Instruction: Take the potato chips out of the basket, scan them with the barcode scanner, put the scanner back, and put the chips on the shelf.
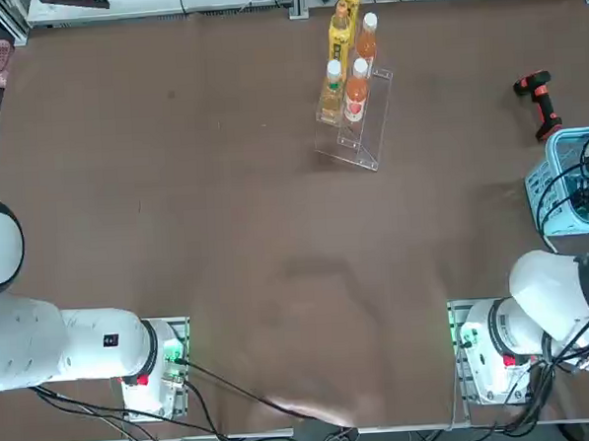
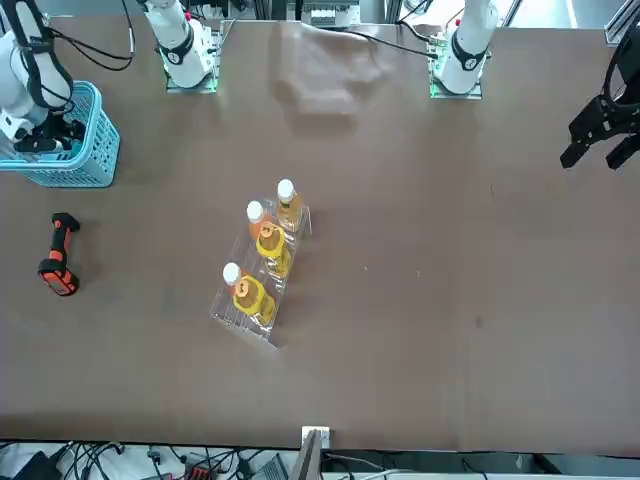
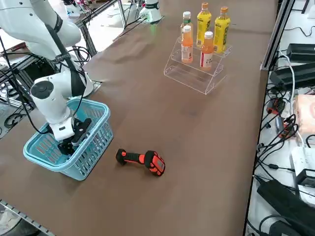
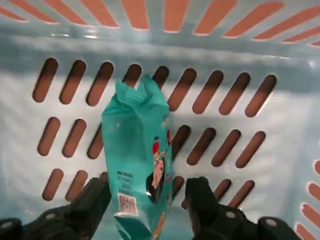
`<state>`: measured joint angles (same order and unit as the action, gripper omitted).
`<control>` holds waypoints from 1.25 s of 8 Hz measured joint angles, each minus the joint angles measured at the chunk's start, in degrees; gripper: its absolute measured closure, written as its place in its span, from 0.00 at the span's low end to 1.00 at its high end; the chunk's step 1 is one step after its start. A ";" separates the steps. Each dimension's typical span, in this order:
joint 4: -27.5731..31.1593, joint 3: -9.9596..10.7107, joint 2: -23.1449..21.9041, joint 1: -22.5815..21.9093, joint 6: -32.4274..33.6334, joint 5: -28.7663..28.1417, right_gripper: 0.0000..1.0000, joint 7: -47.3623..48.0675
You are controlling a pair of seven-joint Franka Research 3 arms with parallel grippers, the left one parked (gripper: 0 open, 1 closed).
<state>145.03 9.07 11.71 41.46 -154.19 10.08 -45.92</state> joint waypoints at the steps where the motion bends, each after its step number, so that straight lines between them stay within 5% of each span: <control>1: 0.00 0.00 0.00 0.05 -0.01 0.00 0.11 -0.04; 4: 0.00 0.00 0.05 0.15 -0.02 0.00 0.30 -0.17; 10: -0.10 -0.02 0.59 0.18 -0.18 0.00 0.34 -0.24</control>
<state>144.93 9.05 12.30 41.63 -154.37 10.08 -46.16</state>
